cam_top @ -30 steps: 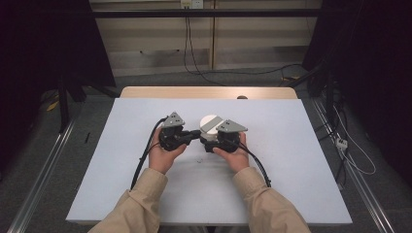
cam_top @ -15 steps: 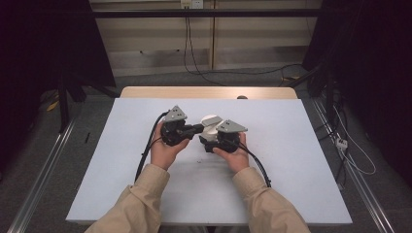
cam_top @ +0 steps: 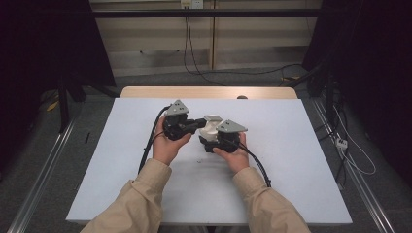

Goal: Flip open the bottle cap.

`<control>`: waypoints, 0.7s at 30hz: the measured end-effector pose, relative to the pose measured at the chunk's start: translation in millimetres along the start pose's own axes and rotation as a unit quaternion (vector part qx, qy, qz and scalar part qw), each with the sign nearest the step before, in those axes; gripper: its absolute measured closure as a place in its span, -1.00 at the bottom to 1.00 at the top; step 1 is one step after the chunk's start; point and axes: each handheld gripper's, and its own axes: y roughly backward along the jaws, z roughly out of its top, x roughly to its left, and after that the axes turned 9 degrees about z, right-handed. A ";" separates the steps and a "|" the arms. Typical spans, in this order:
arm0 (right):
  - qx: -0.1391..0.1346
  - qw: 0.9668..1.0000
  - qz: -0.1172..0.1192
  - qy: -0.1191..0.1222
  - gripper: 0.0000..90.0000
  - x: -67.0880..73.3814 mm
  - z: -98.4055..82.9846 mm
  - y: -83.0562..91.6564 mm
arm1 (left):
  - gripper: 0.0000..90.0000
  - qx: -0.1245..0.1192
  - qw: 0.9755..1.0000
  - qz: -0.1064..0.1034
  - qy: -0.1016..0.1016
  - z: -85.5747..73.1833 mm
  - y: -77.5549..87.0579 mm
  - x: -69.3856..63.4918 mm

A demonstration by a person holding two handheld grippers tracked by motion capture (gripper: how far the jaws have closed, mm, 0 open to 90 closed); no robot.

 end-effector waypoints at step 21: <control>0.001 1.000 0.001 0.000 -0.58 0.2 0.0 0.0 | 1.00 -0.005 1.000 0.000 0.001 15.9 -11.4 0.0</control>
